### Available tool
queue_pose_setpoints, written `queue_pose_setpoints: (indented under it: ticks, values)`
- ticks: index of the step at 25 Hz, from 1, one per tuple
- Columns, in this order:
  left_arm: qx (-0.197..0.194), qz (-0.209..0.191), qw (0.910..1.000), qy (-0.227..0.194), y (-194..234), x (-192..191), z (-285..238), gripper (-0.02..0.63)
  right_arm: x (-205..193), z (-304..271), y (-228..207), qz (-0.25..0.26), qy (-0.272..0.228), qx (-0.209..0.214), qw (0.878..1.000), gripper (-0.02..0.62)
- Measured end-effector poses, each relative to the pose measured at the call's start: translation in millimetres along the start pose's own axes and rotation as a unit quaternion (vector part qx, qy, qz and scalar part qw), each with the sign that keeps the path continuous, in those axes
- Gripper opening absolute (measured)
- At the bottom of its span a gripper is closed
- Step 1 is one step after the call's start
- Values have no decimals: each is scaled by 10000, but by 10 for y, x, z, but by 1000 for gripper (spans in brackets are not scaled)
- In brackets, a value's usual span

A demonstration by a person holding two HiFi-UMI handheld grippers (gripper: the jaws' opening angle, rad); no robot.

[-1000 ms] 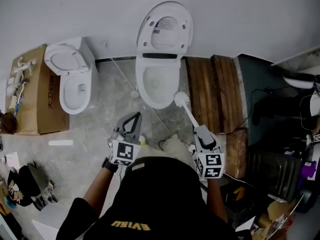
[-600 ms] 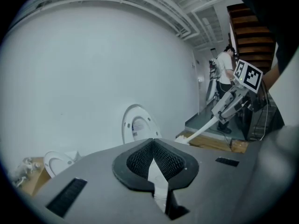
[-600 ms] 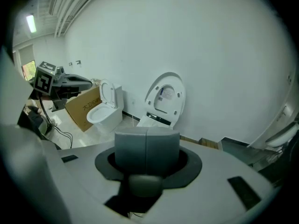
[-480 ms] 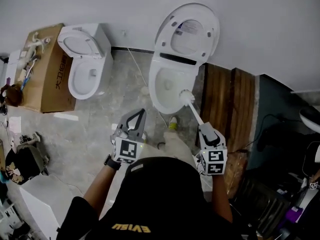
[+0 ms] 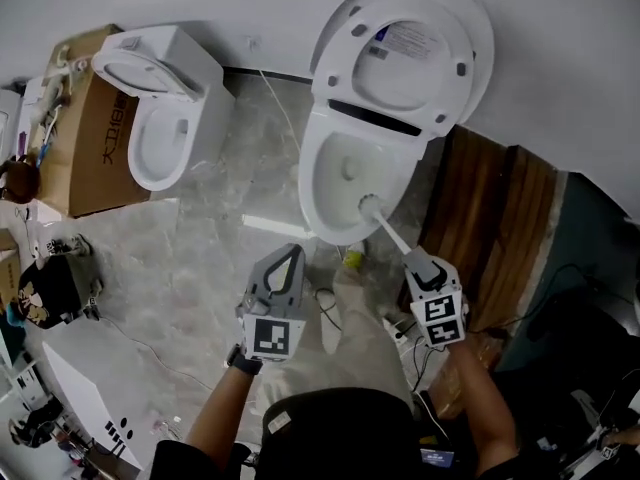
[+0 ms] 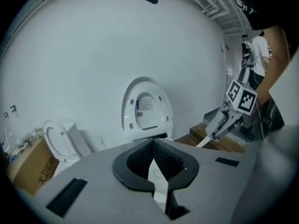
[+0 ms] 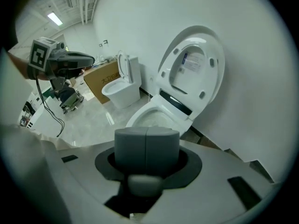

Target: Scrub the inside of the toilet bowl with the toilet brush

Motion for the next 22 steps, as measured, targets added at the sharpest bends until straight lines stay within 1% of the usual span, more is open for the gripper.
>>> queue_pose_setpoints:
  ticks: [2,6,11,14,18,22]
  values:
    - [58,106,9999,110,10,-232,-236,19,-24,-416,-121,75,122,179,9997,158]
    - [20,281,9990,334,-46,-714,-580,19,-99,-1127,-171,306,394,605,9969,158]
    - [-2,469,9980,419,-62,-1198,-930,19,-134,-1868,-129,828,571,917,9907,158]
    - [-41,519,9980,345,-37,-1411,-1066,20,-145,-2149,-82,977,750,1044,9869,158]
    - [-112,623,9972,393,21,-1660,-1160,19,-160,-2369,-24,1087,909,1166,9830,158]
    - [-195,490,9978,397,140,-1816,-1192,19,-164,-2519,45,1120,1008,1287,9802,158]
Point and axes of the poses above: the fingertips, and each gripper's own axes: z backward along the fingers, y to its left, x out of its top, the point moved 10 cm from there along z, backward along the fingers, and after that the axes turned 3 degrees about x, right-handed, at the moved point
